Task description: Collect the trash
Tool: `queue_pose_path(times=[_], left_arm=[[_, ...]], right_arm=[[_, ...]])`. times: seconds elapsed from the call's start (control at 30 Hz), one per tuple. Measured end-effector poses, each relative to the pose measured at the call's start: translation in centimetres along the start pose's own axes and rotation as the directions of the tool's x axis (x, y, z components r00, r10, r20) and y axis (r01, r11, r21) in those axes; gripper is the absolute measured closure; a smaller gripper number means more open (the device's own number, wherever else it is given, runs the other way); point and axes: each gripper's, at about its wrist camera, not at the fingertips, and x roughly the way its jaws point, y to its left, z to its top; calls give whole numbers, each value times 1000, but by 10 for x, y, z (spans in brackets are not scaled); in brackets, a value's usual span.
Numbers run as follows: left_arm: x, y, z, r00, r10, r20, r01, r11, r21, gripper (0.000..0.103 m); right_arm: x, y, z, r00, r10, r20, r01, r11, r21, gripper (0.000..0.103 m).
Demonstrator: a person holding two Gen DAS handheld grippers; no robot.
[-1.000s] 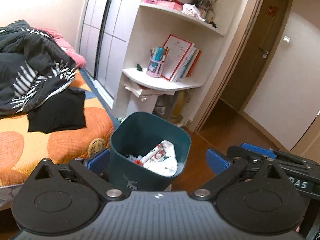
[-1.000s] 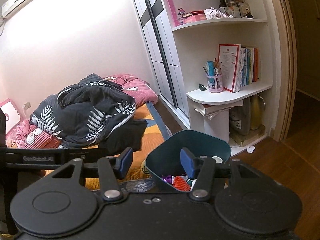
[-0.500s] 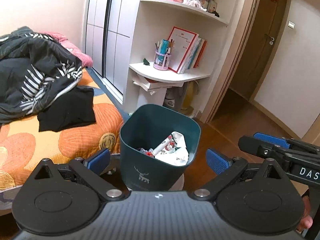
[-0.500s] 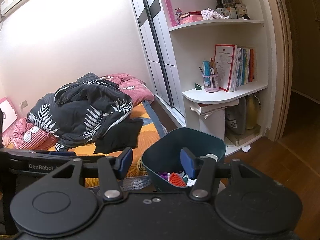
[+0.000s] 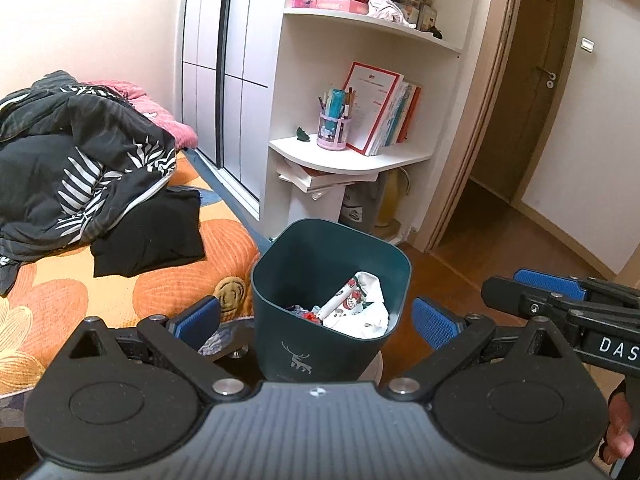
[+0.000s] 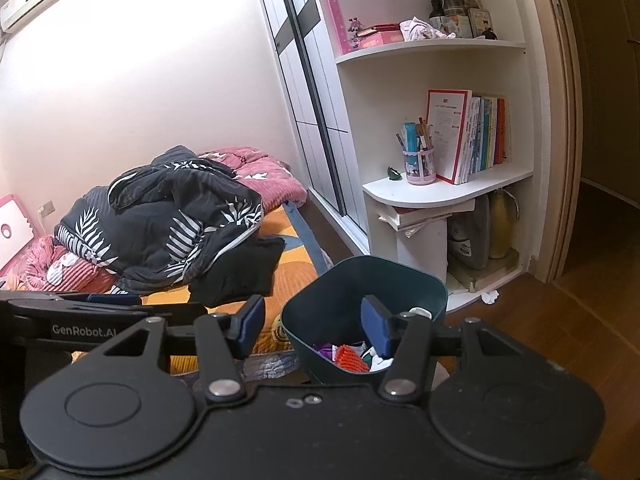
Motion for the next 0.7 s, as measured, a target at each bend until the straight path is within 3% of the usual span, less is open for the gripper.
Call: queue_pose_path(times=[0.7], left_arm=[[-3, -8, -9, 1000, -24, 17, 24, 1000, 11, 0]], right_arm=[[-4, -1, -10, 997, -77, -33, 78, 997, 27, 50]])
